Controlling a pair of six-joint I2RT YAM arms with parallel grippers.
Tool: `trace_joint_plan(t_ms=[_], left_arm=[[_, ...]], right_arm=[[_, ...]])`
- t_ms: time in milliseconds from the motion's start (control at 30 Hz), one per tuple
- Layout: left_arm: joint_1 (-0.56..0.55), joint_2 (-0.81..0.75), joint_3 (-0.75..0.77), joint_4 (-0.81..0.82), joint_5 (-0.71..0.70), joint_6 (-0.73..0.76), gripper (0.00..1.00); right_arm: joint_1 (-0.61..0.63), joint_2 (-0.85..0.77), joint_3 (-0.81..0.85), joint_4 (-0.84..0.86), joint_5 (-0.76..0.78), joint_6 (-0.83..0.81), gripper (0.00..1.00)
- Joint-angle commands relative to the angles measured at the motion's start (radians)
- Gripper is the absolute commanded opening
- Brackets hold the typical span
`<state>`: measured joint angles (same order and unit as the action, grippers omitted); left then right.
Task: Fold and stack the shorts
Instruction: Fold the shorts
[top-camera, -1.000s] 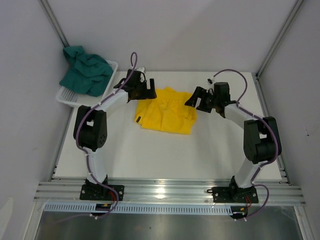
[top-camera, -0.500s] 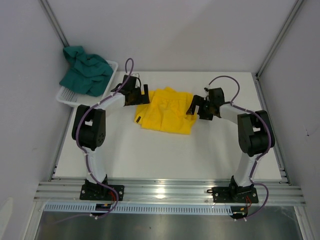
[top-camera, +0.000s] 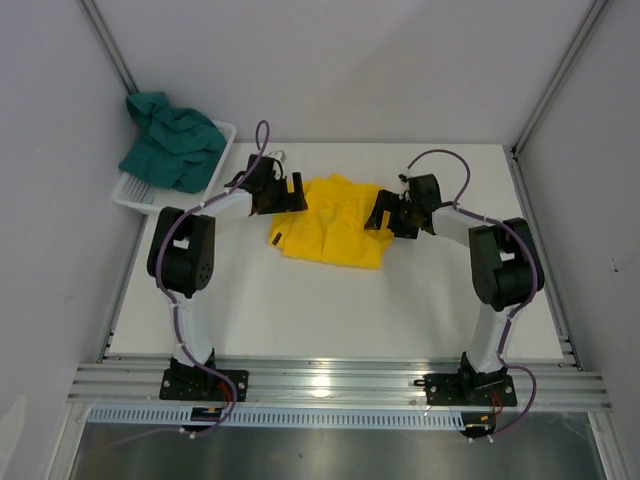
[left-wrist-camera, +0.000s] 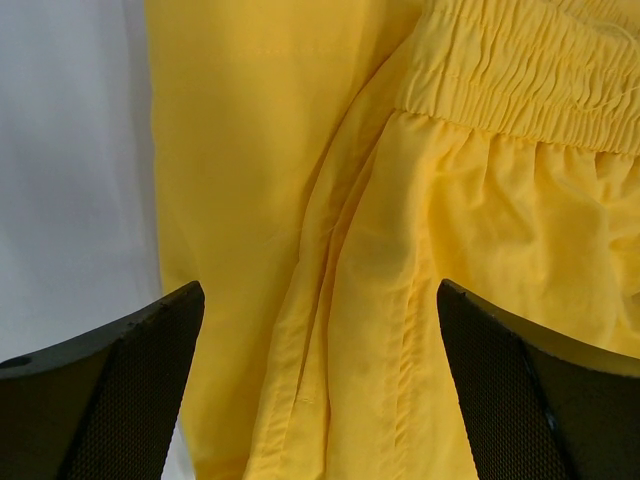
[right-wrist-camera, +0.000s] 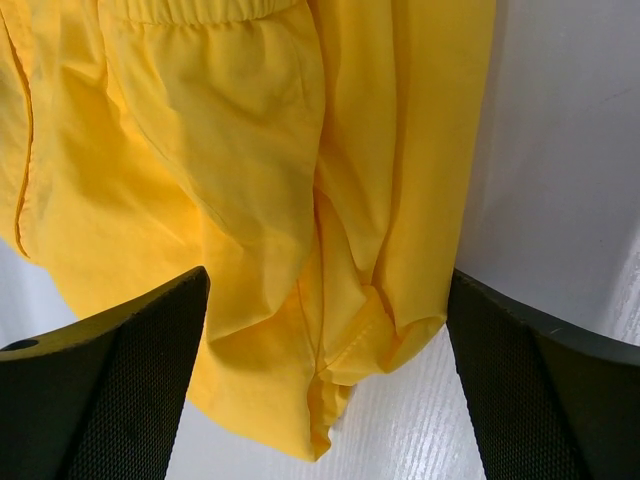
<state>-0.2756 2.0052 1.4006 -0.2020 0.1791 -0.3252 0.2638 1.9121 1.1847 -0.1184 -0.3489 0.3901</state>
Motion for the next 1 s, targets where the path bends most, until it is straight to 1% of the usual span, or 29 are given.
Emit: trace_joint_plan(t_ms=[0, 133, 200, 333, 433, 600, 667, 700, 733, 767, 800, 867, 900, 933, 967], left_arm=[[0.003, 0.018, -0.006, 0.033, 0.014, -0.012, 0.99], [0.0, 0.036, -0.005, 0.036, 0.02, -0.014, 0.96], [-0.004, 0.041, 0.0, 0.016, -0.013, -0.011, 0.95], [-0.007, 0.003, -0.035, 0.035, -0.041, -0.017, 0.97], [-0.007, 0.0, -0.034, 0.017, -0.064, -0.008, 0.98], [-0.022, 0.02, -0.023, -0.013, -0.115, -0.011, 0.97], [-0.031, 0.026, -0.026, -0.011, -0.128, -0.017, 0.94], [-0.033, 0.027, -0.029, -0.01, -0.124, -0.02, 0.93], [-0.046, 0.042, -0.034, 0.007, -0.104, -0.031, 0.78], [-0.047, 0.043, -0.038, 0.007, -0.104, -0.032, 0.78], [-0.053, 0.047, -0.04, 0.016, -0.099, -0.035, 0.67], [-0.062, 0.055, -0.045, 0.027, -0.093, -0.041, 0.58], [-0.069, 0.055, -0.055, 0.042, -0.084, -0.044, 0.5], [-0.073, 0.055, -0.066, 0.053, -0.075, -0.049, 0.47], [-0.076, 0.05, -0.074, 0.073, -0.073, -0.058, 0.43]], right_arm=[[0.015, 0.018, 0.033, 0.002, 0.005, -0.016, 1.0], [0.023, 0.018, 0.036, -0.003, 0.014, -0.02, 0.94], [0.026, 0.019, 0.038, -0.004, 0.021, -0.022, 0.93], [0.028, 0.022, 0.039, -0.004, 0.019, -0.023, 0.92], [0.029, 0.021, 0.038, -0.004, 0.018, -0.022, 0.9], [0.035, 0.024, 0.041, -0.003, 0.013, -0.025, 0.88], [0.037, 0.022, 0.043, -0.004, 0.014, -0.026, 0.87], [0.038, 0.022, 0.044, -0.004, 0.014, -0.028, 0.84], [0.043, 0.021, 0.047, -0.006, 0.014, -0.036, 0.76], [0.046, 0.021, 0.047, -0.009, 0.014, -0.036, 0.75], [0.048, 0.022, 0.052, -0.013, 0.017, -0.037, 0.72], [0.051, 0.021, 0.059, -0.029, 0.03, -0.046, 0.58], [0.052, 0.018, 0.062, -0.033, 0.036, -0.048, 0.51], [0.052, 0.015, 0.064, -0.035, 0.051, -0.049, 0.37], [0.052, 0.013, 0.069, -0.046, 0.057, -0.053, 0.29]])
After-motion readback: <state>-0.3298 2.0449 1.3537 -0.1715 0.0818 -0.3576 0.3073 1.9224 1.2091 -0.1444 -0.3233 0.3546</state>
